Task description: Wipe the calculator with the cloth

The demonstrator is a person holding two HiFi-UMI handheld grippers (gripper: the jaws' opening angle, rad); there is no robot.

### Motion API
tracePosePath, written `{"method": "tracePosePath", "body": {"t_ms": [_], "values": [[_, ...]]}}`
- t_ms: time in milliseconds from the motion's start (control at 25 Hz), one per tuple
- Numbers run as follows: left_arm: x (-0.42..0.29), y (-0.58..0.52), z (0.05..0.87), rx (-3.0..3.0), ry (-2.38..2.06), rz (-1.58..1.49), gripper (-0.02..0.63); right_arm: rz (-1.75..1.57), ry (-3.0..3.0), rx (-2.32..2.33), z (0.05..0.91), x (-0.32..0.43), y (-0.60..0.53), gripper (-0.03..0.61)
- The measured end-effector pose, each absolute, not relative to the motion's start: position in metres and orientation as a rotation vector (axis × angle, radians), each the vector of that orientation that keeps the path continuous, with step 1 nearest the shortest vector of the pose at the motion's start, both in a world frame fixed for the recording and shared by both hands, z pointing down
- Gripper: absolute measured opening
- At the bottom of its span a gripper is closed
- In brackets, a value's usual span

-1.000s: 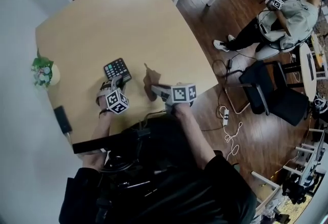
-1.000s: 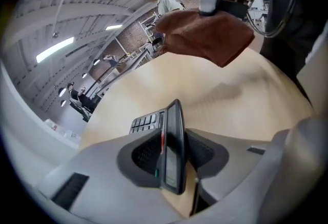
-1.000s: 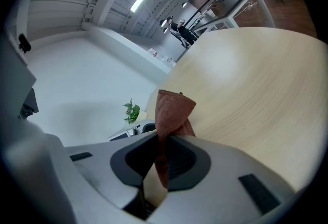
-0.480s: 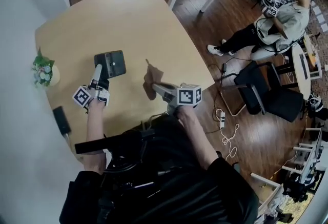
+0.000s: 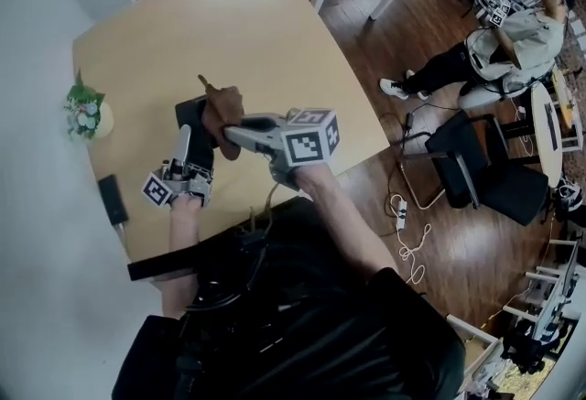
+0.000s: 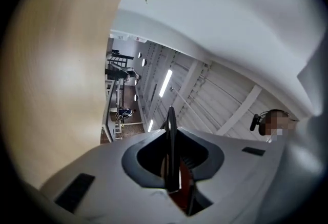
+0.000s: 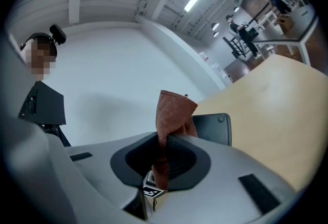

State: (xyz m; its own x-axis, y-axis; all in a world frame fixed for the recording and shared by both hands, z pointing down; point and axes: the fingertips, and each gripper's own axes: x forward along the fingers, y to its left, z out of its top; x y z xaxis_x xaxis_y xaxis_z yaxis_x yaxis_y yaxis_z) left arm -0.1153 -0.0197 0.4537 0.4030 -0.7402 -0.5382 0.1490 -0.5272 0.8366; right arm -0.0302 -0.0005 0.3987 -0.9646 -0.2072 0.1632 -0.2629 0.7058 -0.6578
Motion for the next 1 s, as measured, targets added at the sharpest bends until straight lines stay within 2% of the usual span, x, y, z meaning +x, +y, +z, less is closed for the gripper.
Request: {"method": "tracePosePath", "body": {"t_ms": [240,480,760,880,1000], "values": [[-0.093,0.003,0.425,1.887,-0.528,-1.251,0.066,0.987,-2.778,0.346,0.414,-0.023,-0.004,0.044],[-0.066,0.005,0.415,1.893,-0.572,-1.242,0.069,0.892,-2.739,0.520,0.430,0.042,-0.030,0.044],[-0.033,0.003,0.419,1.870,-0.625,-1.236,0.064,0.946,-2.784,0.706,0.433,0.133,-0.048,0.043],[-0.019,0.004,0.419,1.908,-0.681,-1.174,0.064,0.956,-2.905,0.607,0.403,0.135,-0.037,0.043],[-0.002,0.008,0.411,1.981,-0.725,-1.092,0.064,0.913,-3.004,0.395,0.373,0.105,-0.014,0.043]]}}
